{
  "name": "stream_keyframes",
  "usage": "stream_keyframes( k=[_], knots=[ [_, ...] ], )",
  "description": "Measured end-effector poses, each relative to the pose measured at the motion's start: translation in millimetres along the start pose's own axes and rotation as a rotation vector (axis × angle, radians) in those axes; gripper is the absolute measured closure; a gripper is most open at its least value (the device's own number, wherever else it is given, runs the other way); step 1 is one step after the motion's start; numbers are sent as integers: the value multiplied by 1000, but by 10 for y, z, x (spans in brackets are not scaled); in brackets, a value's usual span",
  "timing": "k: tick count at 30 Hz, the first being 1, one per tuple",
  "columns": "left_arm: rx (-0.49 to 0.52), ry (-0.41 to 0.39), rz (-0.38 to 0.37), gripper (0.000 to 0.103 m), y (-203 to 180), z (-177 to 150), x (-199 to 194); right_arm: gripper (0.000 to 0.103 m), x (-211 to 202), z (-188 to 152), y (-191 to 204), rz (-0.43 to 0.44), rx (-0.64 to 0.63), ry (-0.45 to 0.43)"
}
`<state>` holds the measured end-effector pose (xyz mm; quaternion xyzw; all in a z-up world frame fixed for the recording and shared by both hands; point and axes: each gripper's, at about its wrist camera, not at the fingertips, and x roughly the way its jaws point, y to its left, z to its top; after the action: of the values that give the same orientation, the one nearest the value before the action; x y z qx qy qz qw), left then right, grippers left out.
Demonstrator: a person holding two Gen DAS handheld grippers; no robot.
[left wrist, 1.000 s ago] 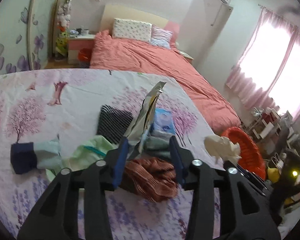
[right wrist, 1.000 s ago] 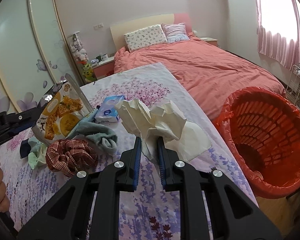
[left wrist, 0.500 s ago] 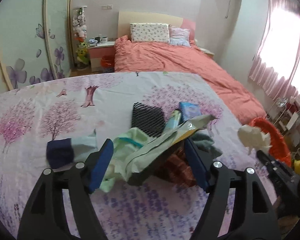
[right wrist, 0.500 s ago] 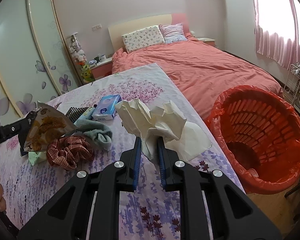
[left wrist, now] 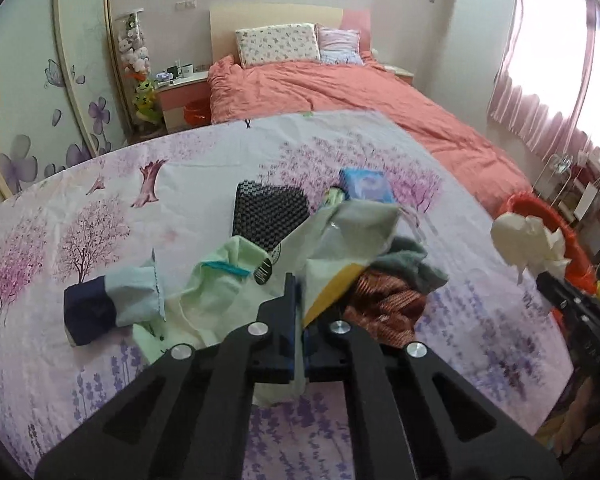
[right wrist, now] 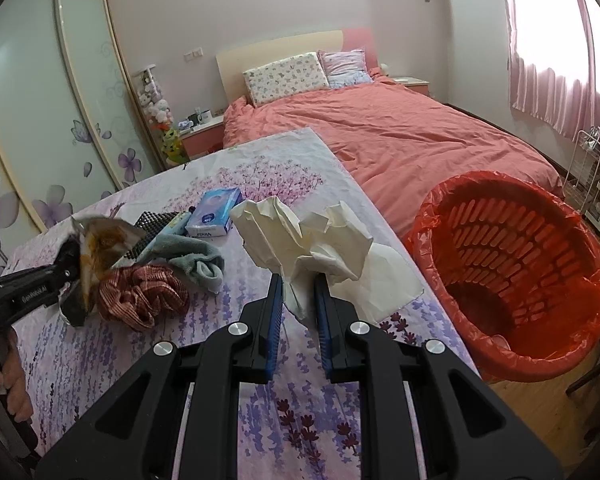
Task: Collect trash
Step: 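Carry the snack bag and tissues over the orange basket and release both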
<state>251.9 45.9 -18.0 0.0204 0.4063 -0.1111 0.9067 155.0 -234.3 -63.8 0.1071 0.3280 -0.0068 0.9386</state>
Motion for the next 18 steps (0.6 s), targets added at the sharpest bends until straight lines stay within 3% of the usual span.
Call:
stream_keyframes(
  k=[6,18],
  knots=[
    [-30,-30,-40,101,-79,177,-278,86,-182,90,-102,4,24,-37],
    [24,-64,-160,101,-1005,486,-529,86,-593,217,-678,-75,115,-110]
  ],
)
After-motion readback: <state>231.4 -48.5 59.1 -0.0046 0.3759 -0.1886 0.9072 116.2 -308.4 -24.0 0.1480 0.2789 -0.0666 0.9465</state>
